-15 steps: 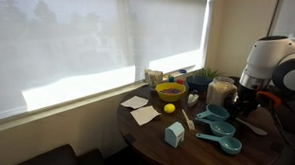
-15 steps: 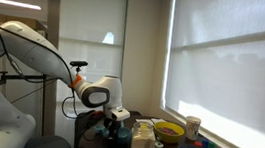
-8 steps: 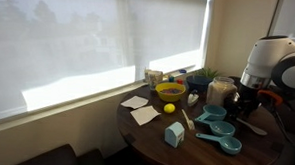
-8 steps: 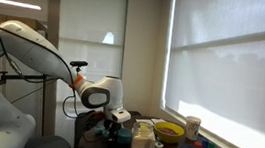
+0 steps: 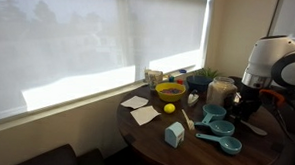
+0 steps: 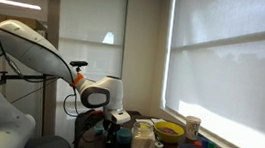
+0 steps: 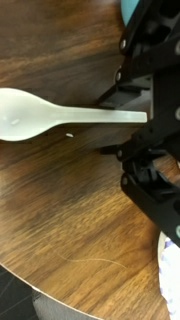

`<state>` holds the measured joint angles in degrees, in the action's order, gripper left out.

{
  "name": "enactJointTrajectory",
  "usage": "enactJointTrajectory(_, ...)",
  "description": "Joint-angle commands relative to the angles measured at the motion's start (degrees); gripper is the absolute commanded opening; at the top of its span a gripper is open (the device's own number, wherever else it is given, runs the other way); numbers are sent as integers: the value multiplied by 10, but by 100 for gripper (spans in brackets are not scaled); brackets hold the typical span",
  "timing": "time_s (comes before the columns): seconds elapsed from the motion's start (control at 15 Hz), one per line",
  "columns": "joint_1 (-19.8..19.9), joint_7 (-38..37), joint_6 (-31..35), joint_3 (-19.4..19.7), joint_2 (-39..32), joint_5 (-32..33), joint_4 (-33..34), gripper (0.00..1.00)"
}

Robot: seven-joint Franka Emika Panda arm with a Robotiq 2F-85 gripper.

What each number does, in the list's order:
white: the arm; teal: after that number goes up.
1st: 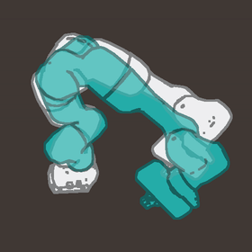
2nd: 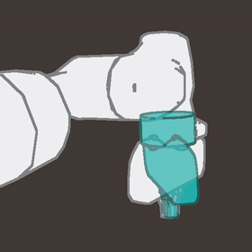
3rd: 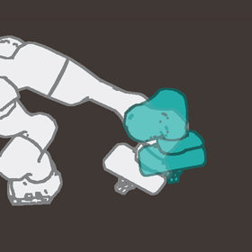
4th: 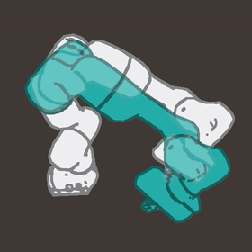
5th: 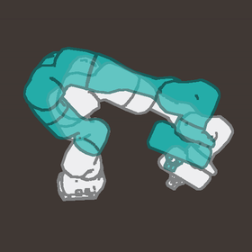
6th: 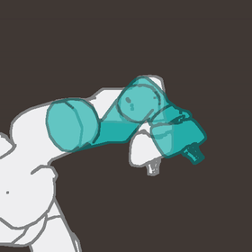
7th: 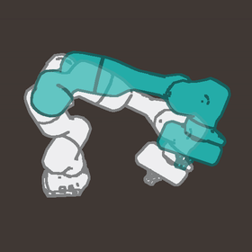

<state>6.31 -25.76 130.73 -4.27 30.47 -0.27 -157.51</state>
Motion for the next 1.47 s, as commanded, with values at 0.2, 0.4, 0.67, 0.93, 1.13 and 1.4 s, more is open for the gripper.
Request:
enactJointTrajectory(0.2,-1,9,-26,6,13,-12,2,0)
enactJointTrajectory(0.4,13,0,-51,5,39,2,3,3)
enactJointTrajectory(0.67,35,-4,-118,20,107,-1,1,3)
enactJointTrajectory(0.93,53,0,-132,21,113,2,6,13)
enactJointTrajectory(1.13,70,0,-151,24,146,4,5,13)
enactJointTrajectory(1.4,74,-3,-150,26,152,7,10,3)
